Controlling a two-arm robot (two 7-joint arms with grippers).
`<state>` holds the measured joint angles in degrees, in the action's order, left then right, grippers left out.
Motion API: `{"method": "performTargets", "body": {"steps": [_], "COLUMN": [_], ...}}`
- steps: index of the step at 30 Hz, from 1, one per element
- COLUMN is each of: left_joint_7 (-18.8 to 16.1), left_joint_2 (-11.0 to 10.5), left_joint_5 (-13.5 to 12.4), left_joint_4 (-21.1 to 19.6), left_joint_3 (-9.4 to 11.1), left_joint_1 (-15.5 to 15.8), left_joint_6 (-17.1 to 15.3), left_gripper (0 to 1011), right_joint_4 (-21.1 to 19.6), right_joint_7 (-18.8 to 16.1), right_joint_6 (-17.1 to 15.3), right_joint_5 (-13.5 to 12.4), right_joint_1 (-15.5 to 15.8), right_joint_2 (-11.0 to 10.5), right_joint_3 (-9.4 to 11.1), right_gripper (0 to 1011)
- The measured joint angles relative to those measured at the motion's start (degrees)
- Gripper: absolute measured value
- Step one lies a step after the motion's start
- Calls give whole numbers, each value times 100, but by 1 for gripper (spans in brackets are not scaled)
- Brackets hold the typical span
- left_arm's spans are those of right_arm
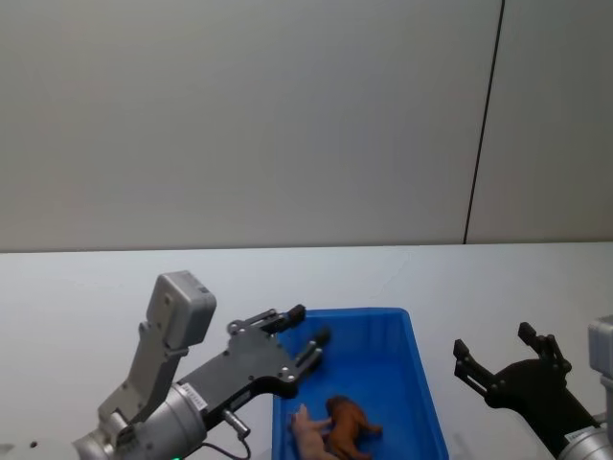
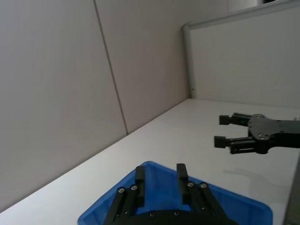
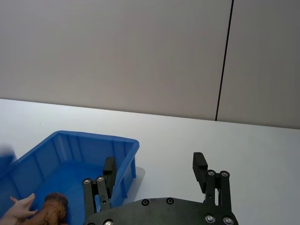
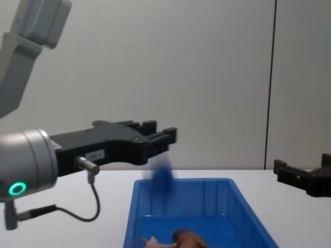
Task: Pick up the two dolls from the table and place them into the box.
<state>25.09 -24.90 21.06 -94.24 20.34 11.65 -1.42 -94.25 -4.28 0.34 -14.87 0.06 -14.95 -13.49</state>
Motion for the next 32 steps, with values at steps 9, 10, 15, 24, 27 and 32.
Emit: {"method": "performTargets", "body": {"steps": [9,10,15,24,27,32], "left_joint_7": [534,534,680,834,853,892], "left_joint_2": [191,191,248,305,313,325], "left_joint_5": [21,21,28,37,38,42], "left_joint_4": [242,242,310,381,392,408], "left_joint_3": [72,72,94,115,118,123], "left_joint_1": [234,234,303,371,381,398], "left_joint_6": [179,179,230,281,290,301], "left_gripper": [675,695,844,1001,1001,1001], "right_joint_4": [0,0,0,0,0,0], "right_joint_7": [0,0,0,0,0,0], "right_joint_6": [0,0,0,0,0,0], "right_joint_5": [0,0,0,0,0,0], "right_joint_1": [0,0,0,0,0,0], "right_joint_2": [0,0,0,0,0,0], "right_joint_3": [0,0,0,0,0,0], "right_gripper": [1001,1001,1001,1001,1001,1001]}}
